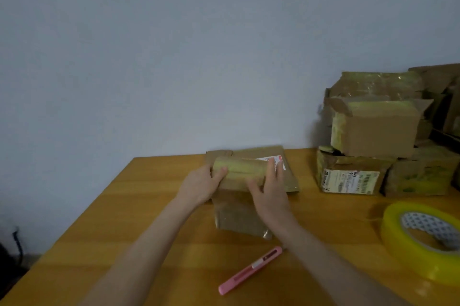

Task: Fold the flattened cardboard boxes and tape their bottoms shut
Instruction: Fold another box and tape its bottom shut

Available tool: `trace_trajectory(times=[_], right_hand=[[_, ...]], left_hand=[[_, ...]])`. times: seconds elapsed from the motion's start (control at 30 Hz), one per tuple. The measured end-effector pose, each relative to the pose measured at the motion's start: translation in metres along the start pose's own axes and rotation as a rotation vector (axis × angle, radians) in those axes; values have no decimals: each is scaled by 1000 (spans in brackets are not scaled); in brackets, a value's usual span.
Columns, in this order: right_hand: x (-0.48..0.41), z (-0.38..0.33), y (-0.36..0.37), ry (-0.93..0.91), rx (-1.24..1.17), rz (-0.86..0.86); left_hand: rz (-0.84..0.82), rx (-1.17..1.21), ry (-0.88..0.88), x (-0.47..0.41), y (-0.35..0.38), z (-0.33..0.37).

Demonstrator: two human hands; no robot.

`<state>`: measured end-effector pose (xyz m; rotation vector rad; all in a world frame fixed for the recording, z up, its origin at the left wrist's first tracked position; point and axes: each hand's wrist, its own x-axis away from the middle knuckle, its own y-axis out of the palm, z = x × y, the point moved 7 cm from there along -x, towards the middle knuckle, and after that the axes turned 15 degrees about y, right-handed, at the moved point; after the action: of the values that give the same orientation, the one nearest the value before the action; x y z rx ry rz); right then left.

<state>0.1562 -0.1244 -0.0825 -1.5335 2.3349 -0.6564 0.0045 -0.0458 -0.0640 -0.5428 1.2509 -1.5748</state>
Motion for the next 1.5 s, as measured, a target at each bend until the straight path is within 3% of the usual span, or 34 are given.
trace_trajectory(times=[0.17, 0.37, 0.53, 0.73, 0.83, 0.93, 1.07, 1.17, 1.27, 1.33, 1.4, 1.47, 1.5], right_hand=[[-17, 10, -4, 83, -189, -4], [-20, 42, -12, 217, -267, -164], [-19, 28, -35, 231, -206, -104], [-15, -33, -98, -33, -251, -2], [-23, -47, -105, -197, -244, 93], [-42, -40, -95, -230, -183, 139], [-78, -21, -81, -220, 29, 225], [-102, -11, -79, -165, 237, 354], [-112, -16, -89, -196, 105, 549], [-122, -17, -87, -191, -22, 537], [-133, -14, -79, -159, -108, 461], [-141, -6, -67, -104, -115, 369], [-144, 0, -57, -83, -91, 320]], left_hand=[[222, 382, -19, 14, 16, 12], [180, 558, -14, 22, 36, 29], [199, 580, -49, 32, 24, 29], [452, 999, 4, 30, -43, 59], [415, 1216, -143, 2, -48, 55], [326, 1329, -259, -30, -28, 47], [210, 1304, -261, -63, 13, 41], [261, 1225, -197, -91, 29, 36], [308, 1109, -38, -128, 41, 54], [228, 1077, 78, -146, 58, 78], [41, 1021, 153, -157, 86, 92], [-46, 920, 113, -156, 105, 84], [-14, 833, 79, -155, 106, 72]])
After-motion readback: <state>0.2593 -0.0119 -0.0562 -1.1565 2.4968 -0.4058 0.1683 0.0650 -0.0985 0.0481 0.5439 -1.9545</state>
